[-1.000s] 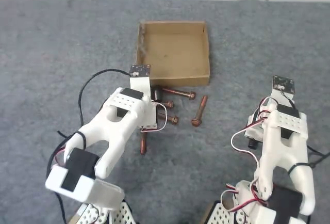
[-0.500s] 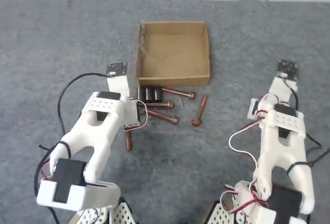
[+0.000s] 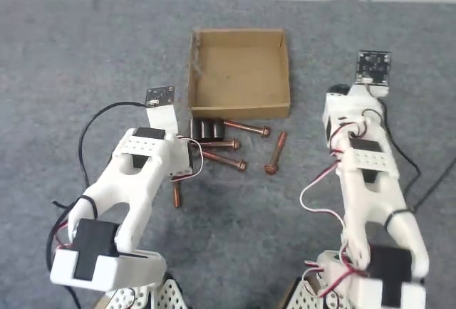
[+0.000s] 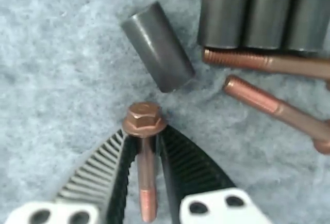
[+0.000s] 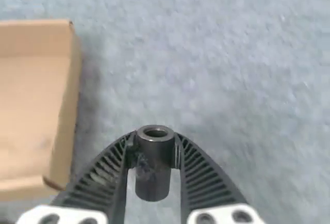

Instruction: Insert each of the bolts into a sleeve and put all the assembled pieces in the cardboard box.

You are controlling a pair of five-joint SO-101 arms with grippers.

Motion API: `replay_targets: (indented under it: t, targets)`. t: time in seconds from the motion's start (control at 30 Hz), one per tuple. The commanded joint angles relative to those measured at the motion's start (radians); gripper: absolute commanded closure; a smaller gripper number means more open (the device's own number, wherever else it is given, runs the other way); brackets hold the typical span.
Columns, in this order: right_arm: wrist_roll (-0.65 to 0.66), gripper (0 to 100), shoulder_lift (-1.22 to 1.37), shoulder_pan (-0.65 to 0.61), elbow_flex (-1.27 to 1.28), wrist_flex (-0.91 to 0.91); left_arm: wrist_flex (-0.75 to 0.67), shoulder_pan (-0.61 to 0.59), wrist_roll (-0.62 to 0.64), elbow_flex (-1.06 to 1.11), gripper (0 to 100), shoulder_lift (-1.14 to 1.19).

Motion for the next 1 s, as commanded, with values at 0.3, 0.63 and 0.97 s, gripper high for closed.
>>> replay_targets:
  t: [0.3,0.63,0.97]
  targets:
    - [0.009,99.2,0.331,-0.116,-0.049,-0.829,-0.021,-0.005,-0.015,-0.004,99,-0.063]
    - [0.008,99.2,0.562,-0.196,-0.144,-1.152,-0.021,-0.005,-0.017,-0.004,99,-0.063]
    - [-0.041,99.1,0.621,-0.262,-0.034,-1.314,-0.023,-0.005,-0.017,-0.005,99,-0.063]
